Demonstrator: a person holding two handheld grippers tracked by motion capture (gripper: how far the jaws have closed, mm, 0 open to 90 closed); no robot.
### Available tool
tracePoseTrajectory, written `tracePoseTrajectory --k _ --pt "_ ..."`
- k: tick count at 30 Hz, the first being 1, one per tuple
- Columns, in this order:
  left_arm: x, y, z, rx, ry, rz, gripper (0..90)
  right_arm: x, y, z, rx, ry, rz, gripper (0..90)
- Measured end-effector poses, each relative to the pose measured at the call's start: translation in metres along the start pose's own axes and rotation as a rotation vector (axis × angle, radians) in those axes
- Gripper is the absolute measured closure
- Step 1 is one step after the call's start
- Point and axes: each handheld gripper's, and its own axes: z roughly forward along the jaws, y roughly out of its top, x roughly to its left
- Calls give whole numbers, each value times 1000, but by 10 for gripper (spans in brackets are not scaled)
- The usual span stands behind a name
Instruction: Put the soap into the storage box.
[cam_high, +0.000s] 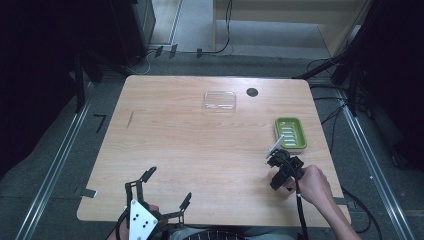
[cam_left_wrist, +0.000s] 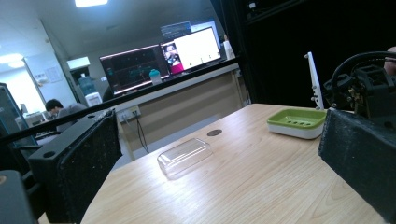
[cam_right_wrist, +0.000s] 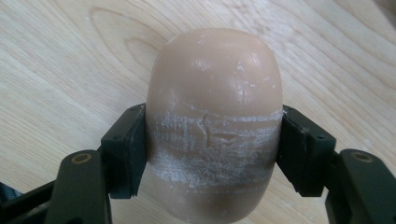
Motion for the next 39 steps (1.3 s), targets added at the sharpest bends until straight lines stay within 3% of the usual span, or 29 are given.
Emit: tracePoseTrajectory --k 14,39 --pt "0 0 0 2 -1 1 0 -23 -7 -3 19 4 43 338" --pt "0 0 1 1 -1 0 0 -49 -8 -17 24 3 92 338"
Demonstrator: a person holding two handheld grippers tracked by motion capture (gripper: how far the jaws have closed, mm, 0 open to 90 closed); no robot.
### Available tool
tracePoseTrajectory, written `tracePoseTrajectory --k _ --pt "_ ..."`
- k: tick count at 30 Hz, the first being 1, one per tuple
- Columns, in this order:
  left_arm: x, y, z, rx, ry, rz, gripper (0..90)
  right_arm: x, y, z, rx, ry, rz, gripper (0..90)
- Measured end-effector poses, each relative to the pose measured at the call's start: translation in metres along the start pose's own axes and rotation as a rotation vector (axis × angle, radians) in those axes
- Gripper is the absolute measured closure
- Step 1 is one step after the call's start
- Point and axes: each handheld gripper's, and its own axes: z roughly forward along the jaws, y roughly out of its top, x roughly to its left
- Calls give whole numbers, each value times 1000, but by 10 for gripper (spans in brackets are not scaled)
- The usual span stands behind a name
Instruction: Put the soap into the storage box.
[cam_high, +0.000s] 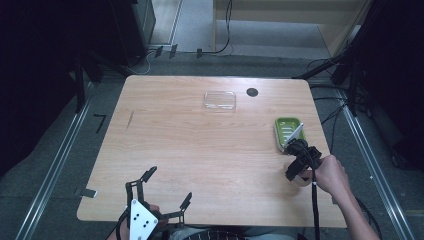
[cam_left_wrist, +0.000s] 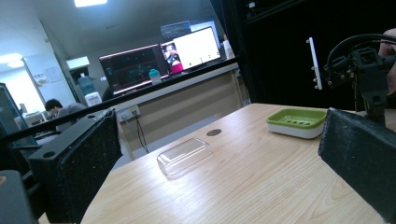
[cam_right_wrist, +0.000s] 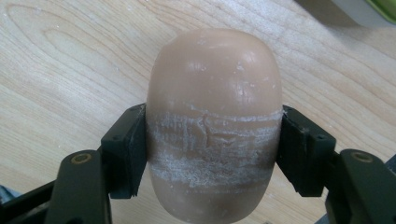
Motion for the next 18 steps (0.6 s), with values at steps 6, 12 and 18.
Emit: tracePoseTrajectory --k 6,12,18 --pt "0 0 0 0 -1 2 0 -6 2 -3 -4 -2 8 338" --pt "0 0 0 1 -1 1 0 -10 6 -7 -5 -5 12 338" --pt "0 0 0 2 1 1 0 -13 10 -12 -16 -4 17 338"
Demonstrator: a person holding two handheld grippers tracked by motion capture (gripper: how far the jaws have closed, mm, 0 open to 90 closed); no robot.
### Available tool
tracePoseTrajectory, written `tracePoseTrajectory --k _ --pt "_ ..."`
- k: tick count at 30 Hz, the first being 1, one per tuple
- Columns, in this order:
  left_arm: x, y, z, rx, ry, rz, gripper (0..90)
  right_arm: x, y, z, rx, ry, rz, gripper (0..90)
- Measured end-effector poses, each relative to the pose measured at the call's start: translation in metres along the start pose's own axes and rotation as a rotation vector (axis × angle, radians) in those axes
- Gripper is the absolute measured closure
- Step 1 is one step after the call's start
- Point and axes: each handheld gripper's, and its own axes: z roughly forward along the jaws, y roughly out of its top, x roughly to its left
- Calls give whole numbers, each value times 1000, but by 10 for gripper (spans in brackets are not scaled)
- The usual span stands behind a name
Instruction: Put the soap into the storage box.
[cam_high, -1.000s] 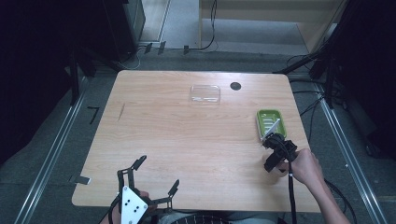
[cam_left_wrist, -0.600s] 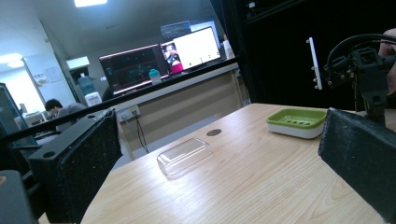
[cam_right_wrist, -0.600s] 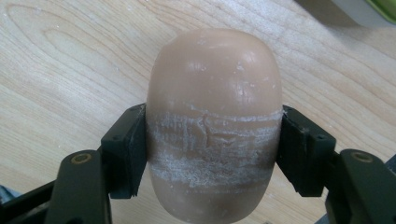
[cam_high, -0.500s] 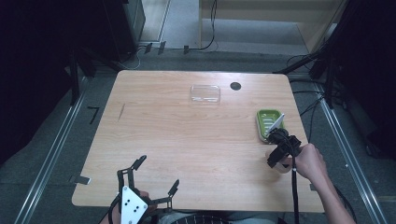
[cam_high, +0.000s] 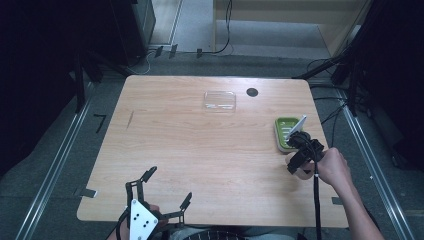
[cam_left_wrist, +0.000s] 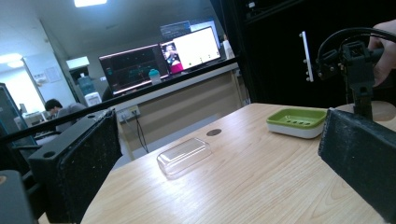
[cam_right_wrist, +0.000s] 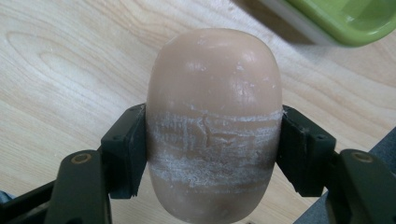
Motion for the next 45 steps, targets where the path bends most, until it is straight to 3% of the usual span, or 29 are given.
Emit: tracePoseTrajectory --k 16,45 --pt "0 0 0 0 -1 -1 0 -8 11 -7 -9 -7 -1 338" --pt "0 0 0 1 0 -3 0 -29 35 -14 -55 2 55 338"
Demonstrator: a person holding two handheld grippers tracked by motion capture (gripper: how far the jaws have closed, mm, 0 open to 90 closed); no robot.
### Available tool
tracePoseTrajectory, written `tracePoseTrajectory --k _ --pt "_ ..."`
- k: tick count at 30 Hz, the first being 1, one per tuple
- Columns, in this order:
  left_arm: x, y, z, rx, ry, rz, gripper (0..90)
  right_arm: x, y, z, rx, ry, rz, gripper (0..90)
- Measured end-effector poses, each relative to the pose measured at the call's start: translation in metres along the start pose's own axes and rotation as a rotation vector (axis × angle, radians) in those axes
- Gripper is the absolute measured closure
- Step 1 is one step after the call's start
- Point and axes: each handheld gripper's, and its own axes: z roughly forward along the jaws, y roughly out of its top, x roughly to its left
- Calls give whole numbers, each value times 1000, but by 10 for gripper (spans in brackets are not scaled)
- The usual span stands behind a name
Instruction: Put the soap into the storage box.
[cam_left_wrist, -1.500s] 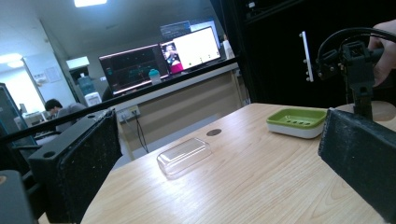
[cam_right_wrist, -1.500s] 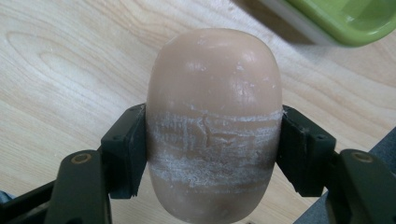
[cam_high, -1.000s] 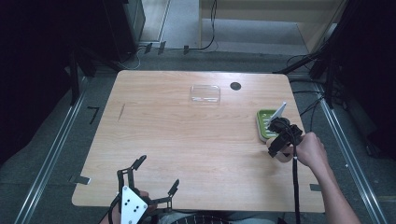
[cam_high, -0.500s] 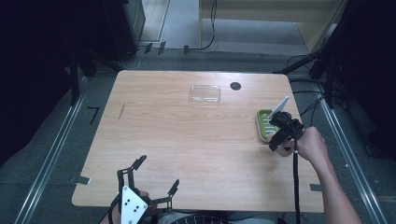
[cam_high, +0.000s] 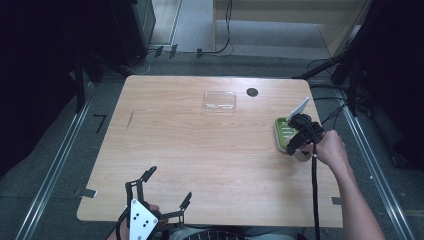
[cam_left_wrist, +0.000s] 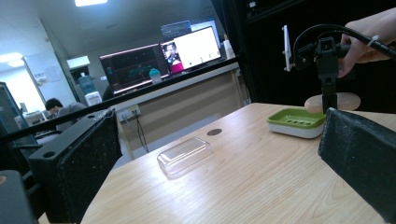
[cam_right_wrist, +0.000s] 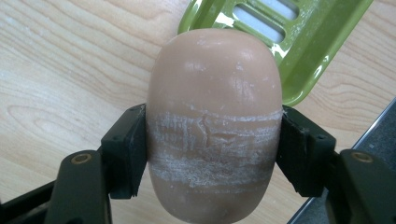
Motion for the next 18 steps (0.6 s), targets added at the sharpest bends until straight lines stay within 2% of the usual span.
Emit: tracePoseTrajectory --k 8,16,18 --pt "0 0 0 0 2 -1 0 -4 6 1 -3 3 13 338" --pt "0 0 0 0 2 -1 0 -9 11 3 -35 9 25 338" --pt "0 0 0 0 2 -1 0 -13 12 3 -49 18 42 338"
